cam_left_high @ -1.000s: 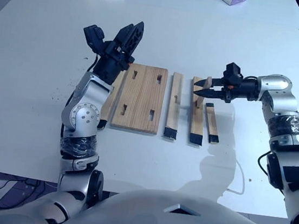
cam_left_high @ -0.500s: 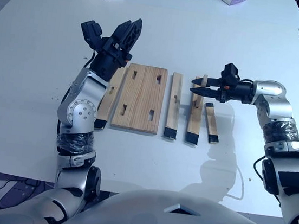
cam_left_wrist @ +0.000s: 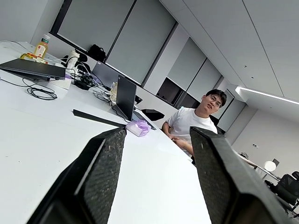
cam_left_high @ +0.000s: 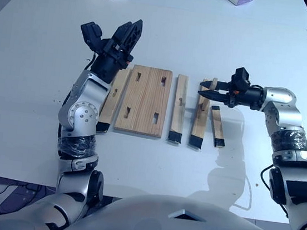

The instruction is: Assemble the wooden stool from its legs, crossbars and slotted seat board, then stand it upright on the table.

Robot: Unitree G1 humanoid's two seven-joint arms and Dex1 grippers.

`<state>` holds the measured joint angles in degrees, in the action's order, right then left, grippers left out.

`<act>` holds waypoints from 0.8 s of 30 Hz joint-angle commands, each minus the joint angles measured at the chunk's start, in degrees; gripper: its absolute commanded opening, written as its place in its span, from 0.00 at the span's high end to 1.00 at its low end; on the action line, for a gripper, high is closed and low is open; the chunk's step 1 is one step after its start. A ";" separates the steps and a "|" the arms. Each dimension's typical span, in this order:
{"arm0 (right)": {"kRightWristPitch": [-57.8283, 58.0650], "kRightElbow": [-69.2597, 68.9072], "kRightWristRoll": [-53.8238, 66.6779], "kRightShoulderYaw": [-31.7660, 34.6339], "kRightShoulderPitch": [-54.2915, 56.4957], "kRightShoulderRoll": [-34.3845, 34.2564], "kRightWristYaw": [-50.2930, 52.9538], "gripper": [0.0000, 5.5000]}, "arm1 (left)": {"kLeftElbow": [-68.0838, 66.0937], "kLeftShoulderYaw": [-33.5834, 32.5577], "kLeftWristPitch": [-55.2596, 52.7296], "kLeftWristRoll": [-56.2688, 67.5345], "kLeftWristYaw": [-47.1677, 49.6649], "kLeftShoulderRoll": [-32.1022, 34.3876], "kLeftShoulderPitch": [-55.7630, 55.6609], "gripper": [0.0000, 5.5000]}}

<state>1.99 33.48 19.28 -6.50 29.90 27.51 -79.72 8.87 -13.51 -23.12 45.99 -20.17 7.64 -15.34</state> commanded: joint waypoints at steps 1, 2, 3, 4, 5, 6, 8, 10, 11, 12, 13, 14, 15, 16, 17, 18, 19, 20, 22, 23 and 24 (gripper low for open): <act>1.34 1.87 -4.01 -2.66 -3.86 0.95 -0.03 0.76 | -0.15 -0.28 0.45 -0.56 -0.17 0.25 -0.80 0.54; 1.34 1.69 -4.02 -2.69 -4.02 1.04 -0.01 0.76 | -0.38 -0.24 0.49 -0.59 -0.27 0.25 -0.96 0.54; 1.23 2.01 -4.15 -2.86 -3.74 1.03 -0.19 0.76 | -0.17 -0.29 0.57 -0.61 -0.13 0.19 -0.84 0.54; 1.21 2.23 -4.25 -2.99 -3.53 1.04 -0.31 0.76 | -0.01 -0.34 0.62 -0.63 -0.02 0.16 -0.74 0.54; 1.21 2.36 -4.35 -3.12 -3.42 1.09 -0.41 0.76 | 0.00 -0.39 0.67 -0.64 0.01 0.16 -0.73 0.54; 1.21 2.41 -4.42 -3.25 -3.40 1.17 -0.50 0.76 | -0.08 -0.42 0.72 -0.65 -0.03 0.17 -0.76 0.54; 1.10 2.77 -4.57 -3.52 -3.16 1.28 -0.79 0.76 | -0.04 -0.55 0.91 -0.69 0.02 0.14 -0.65 0.54; 1.04 2.97 -4.61 -3.56 -3.01 1.32 -0.66 0.76 | -0.39 -0.64 1.12 -0.75 -0.10 0.17 -0.73 0.54; 1.09 2.92 -4.51 -3.48 -3.00 1.32 -0.56 0.76 | -0.68 -0.65 1.20 -0.81 -0.21 0.21 -0.86 0.54; 1.29 3.05 -4.28 -3.37 -2.67 1.26 -0.71 0.76 | -0.67 -0.71 1.30 -0.85 -0.10 0.21 -0.86 0.54; 1.50 3.09 -4.03 -3.23 -2.44 1.21 -0.79 0.76 | -0.64 -0.74 1.41 -0.85 -0.01 0.23 -0.85 0.54; 1.61 3.01 -3.84 -3.01 -2.28 1.18 -0.63 0.76 | -0.65 -0.80 1.50 -0.82 0.01 0.27 -0.87 0.54; 1.80 2.81 -3.47 -2.52 -2.15 1.09 -0.11 0.76 | -0.77 -0.90 1.57 -0.76 -0.04 0.35 -0.91 0.54; 2.27 2.63 -2.90 -1.71 -1.83 0.86 0.86 0.76 | -1.08 -1.07 1.63 -0.71 -0.14 0.46 -0.98 0.54; 2.80 2.89 -2.29 -0.90 -1.10 0.60 1.54 0.70 | -1.26 -1.42 1.74 -0.61 -0.03 0.48 -0.88 0.54; 3.68 2.78 -1.54 -0.18 -0.58 0.46 1.82 0.69 | -1.53 -1.79 1.80 -0.44 0.03 0.54 -0.85 0.54; 4.79 2.44 -0.71 0.67 -0.09 0.20 2.22 0.66 | -1.72 -2.17 1.93 -0.32 0.04 0.63 -0.75 0.54; 6.03 1.70 0.13 1.48 0.12 0.09 2.39 0.63 | -1.93 -2.59 2.05 -0.14 0.08 0.67 -0.74 0.54; 8.42 -1.43 0.89 2.18 -0.82 0.54 2.37 0.57 | -2.18 -3.44 2.14 0.16 0.00 0.85 -0.80 0.54; 9.45 -3.15 0.82 2.05 -1.71 1.09 2.23 0.55 | -2.17 -3.74 2.21 0.25 -0.04 0.94 -0.78 0.54; 10.50 -4.70 0.40 1.80 -2.66 1.71 2.54 0.53 | -2.13 -3.97 2.28 0.27 -0.11 0.98 -0.72 0.54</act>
<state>10.08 32.61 19.77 -4.86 28.58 27.57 -77.53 6.87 -16.72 -21.30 46.02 -20.16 8.16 -15.36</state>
